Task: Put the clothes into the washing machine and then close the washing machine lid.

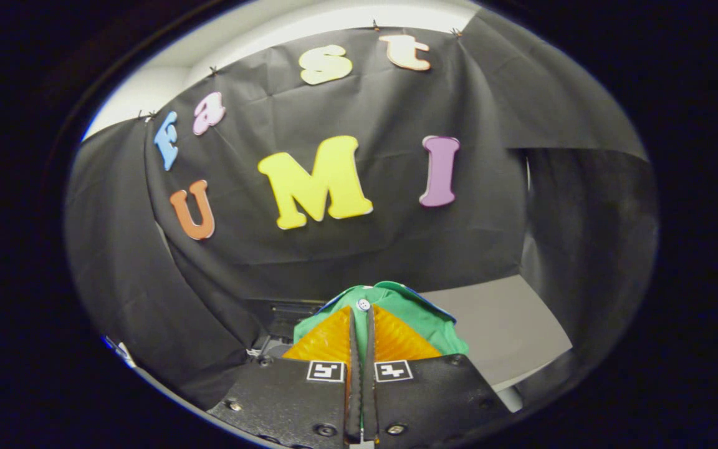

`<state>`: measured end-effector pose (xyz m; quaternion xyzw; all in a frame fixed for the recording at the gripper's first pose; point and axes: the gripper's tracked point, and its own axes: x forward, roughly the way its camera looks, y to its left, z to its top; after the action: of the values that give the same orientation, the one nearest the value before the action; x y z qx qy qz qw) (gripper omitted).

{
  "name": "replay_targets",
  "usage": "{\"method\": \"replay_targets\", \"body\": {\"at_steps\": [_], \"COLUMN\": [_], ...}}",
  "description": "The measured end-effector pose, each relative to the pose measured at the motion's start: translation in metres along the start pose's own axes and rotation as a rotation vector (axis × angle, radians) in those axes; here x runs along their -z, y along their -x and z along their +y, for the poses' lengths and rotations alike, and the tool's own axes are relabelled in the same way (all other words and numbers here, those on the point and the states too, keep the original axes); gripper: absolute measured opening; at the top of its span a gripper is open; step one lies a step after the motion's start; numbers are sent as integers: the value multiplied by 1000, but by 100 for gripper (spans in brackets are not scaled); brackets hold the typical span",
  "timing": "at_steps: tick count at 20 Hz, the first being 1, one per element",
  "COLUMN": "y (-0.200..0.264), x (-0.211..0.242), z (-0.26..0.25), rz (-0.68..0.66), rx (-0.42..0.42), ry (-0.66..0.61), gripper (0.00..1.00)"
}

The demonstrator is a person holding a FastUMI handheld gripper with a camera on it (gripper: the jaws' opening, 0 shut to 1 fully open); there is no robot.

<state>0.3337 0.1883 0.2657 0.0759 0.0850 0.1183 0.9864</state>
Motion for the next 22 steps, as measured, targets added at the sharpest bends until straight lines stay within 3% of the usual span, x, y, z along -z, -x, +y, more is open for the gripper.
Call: {"method": "replay_targets", "body": {"at_steps": [5,11,17,22], "y": [-3,-39,-99,-151], "x": [-18,-3,44,106], "z": [65,124,173,194], "rz": [-36,10,114,240], "rx": [-87,-170,-229,-229], "ry": [32,56,74,95], "gripper": [5,5,5,5]}}
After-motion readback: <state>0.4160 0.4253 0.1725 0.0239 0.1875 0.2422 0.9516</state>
